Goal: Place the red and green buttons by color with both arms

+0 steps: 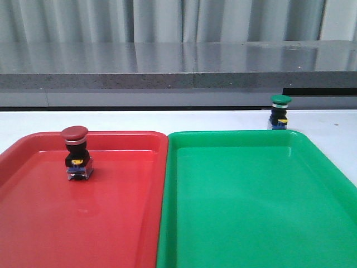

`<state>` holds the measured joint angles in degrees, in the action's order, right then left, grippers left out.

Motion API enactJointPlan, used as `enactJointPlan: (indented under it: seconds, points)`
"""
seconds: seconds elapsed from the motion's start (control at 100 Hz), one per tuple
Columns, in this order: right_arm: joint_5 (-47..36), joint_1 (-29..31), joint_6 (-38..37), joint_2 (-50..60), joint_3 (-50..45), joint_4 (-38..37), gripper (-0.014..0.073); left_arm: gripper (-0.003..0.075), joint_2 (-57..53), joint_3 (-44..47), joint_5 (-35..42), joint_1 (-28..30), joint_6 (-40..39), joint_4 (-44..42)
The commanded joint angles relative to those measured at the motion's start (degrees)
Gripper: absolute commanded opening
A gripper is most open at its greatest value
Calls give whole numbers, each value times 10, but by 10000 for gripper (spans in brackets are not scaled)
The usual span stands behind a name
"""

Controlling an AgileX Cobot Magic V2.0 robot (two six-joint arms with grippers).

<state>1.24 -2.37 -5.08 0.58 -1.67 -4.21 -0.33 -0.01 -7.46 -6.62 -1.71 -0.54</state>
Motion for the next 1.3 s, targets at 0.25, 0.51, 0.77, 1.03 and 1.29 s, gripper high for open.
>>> enactJointPlan:
  seconds: [0.25,0.51,0.77,1.03,1.29]
  points:
    - [-50,3,0,9,9,1,-67,-19,-19,15,49,1,-2,2]
    - [-50,3,0,9,9,1,-67,-19,-19,15,49,1,-2,2]
    - [-50,3,0,9,9,1,-67,-19,-19,15,49,1,-2,2]
    - [-78,3,-2,8,24,25,-67,-19,-19,15,49,1,-2,2]
    - [99,3,-1,-41,155,42,-67,-19,-19,15,49,1,-2,2]
